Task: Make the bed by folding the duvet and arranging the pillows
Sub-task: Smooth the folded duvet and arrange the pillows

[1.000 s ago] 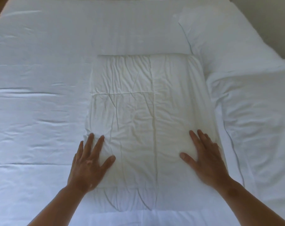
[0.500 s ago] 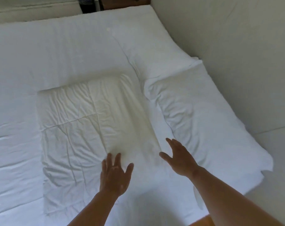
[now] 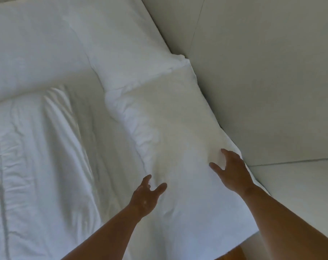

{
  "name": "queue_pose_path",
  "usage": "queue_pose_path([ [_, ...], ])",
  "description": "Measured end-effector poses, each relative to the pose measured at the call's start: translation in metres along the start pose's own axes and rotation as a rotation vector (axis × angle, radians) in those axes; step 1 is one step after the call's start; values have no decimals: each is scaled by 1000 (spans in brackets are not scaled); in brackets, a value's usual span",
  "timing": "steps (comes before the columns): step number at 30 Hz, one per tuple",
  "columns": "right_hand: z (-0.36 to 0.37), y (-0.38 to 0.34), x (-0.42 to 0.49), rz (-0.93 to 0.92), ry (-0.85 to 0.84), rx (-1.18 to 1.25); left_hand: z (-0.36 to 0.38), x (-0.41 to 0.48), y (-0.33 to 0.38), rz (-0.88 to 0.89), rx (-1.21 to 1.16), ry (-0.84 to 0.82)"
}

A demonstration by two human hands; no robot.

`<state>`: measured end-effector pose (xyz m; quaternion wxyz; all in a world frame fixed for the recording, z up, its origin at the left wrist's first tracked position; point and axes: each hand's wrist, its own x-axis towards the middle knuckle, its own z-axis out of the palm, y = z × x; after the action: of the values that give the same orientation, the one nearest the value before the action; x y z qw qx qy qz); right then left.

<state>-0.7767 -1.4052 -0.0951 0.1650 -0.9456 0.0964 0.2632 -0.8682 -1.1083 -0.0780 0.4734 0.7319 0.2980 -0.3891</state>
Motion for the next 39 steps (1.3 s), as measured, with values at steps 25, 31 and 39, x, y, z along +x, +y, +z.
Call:
queue_pose_path([
  [25, -39, -9, 61, -70, -145, 770, 49, 60, 51, 165, -676, 89],
  [31, -95, -55, 3, -203, -2, 721, 9, -5, 82, 287, -652, 100],
  [39, -161, -127, -118, -304, 151, 656, -58, -131, 87, 514, -643, 180],
])
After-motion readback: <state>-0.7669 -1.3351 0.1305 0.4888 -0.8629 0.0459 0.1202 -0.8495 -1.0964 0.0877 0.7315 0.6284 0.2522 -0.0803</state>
